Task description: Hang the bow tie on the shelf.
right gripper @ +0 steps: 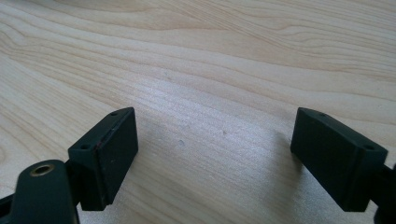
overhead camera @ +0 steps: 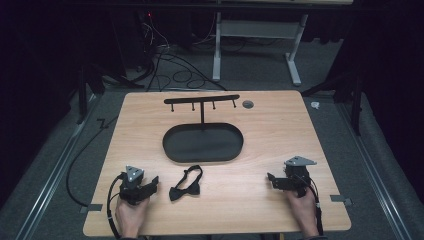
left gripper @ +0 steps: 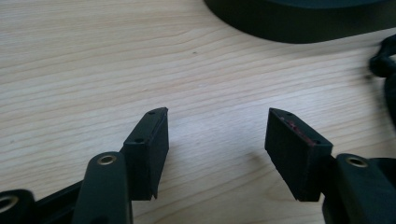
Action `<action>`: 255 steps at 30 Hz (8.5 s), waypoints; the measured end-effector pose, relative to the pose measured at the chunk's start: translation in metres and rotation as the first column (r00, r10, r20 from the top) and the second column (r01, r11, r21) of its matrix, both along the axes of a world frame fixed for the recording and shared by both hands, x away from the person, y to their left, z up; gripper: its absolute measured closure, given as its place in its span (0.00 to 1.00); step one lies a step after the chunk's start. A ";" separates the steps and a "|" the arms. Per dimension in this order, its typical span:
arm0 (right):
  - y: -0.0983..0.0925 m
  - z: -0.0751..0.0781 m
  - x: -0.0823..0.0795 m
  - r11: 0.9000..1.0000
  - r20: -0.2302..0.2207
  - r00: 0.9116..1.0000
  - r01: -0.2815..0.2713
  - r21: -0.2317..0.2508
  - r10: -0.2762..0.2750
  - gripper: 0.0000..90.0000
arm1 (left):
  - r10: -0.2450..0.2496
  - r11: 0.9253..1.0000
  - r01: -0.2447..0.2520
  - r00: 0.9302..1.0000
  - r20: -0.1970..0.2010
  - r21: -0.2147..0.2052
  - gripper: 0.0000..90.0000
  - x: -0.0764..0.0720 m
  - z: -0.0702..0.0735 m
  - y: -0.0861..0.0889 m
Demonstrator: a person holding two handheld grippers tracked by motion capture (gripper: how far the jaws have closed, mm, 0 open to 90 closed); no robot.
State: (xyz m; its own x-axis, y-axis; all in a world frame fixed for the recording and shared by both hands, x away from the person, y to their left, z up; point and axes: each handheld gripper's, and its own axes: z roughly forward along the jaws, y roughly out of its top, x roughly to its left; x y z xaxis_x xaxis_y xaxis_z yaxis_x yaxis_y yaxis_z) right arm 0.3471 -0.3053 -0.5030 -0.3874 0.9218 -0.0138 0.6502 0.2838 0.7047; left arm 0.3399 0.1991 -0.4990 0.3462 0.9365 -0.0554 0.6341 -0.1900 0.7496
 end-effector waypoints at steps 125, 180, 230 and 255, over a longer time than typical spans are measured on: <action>0.000 0.000 0.000 1.000 0.002 1.000 -0.009 -0.002 0.009 0.18 | -0.309 0.941 0.327 0.935 0.175 -0.088 0.88 0.023 0.114 -0.080; 0.000 0.000 0.000 1.000 0.000 1.000 -0.008 0.001 0.008 0.18 | -0.243 0.959 0.262 0.957 0.161 -0.111 0.88 0.101 0.152 -0.095; 0.000 0.000 -0.001 1.000 -0.001 1.000 -0.012 0.002 0.012 0.18 | -0.129 0.990 0.138 0.977 0.172 -0.040 0.83 0.147 0.153 -0.110; 0.000 0.000 -0.001 1.000 0.001 1.000 -0.013 0.001 0.013 0.18 | -0.220 0.974 0.224 0.961 0.169 -0.010 0.73 0.119 0.164 -0.104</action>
State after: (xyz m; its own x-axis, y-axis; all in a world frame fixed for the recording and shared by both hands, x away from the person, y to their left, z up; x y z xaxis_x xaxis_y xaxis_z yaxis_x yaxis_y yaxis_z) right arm 0.3465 -0.3052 -0.5029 -0.3989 0.9169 -0.0129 0.6463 0.2911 0.7054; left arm 0.4594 0.0953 -0.3347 0.5518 0.8340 -0.0054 0.4452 -0.2891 0.8475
